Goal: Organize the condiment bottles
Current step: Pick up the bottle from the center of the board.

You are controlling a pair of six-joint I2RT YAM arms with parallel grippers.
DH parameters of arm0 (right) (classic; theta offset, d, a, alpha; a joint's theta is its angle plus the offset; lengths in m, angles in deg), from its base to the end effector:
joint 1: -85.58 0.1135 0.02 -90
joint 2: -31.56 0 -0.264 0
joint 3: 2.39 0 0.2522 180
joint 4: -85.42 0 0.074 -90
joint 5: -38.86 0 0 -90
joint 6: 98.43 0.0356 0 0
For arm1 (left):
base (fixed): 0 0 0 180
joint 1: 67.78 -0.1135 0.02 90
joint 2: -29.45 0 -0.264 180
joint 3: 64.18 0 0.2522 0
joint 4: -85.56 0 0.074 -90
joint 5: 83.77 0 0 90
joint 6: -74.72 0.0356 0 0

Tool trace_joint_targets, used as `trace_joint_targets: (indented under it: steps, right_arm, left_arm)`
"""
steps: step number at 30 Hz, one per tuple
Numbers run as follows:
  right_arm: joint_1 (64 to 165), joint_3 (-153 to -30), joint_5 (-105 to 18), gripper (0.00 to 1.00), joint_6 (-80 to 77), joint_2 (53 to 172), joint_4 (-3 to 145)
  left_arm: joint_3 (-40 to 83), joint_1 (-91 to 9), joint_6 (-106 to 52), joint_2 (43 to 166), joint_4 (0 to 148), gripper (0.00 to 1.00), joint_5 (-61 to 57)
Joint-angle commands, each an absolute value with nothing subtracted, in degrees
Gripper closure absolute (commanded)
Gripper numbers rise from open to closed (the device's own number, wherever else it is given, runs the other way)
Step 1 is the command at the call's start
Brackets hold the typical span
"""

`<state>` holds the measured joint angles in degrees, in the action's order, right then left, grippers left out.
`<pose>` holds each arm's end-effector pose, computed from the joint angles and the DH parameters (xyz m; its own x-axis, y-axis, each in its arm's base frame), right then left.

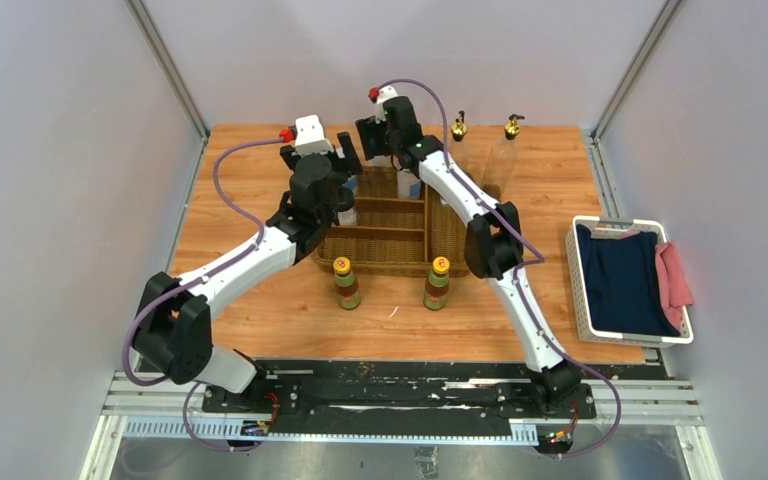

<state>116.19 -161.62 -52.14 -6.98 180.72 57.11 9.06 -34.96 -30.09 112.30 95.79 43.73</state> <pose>0.5159 0.3045 0.2586 -0.2818 -0.1373 -0.9496 -0.4879 0.8727 0.0186 0.2958 -0.1650 0.3345 0.0296 -0.2604 -0.9650 -0.0765 0.9620 -0.2620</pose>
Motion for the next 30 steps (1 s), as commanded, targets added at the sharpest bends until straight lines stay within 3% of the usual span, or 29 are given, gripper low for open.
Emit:
trace_joint_targets:
  steps: [1, 26, 30]
  right_arm:
    - [115.7, -163.9, -49.5, 0.12, -5.9, 182.3, 57.6]
    - [114.8, -165.0, -47.2, 0.19, -4.2, 185.0, 58.0]
    - [114.7, -165.2, -46.9, 0.28, -4.0, 185.2, 58.1]
  left_arm:
    - [9.6, -34.5, -30.0, 113.1, 98.1, 0.13, 44.2]
    - [9.1, -34.7, -30.0, 113.9, 99.6, 0.13, 44.0]
    - [9.1, -34.8, -30.0, 114.1, 99.7, 0.13, 43.9]
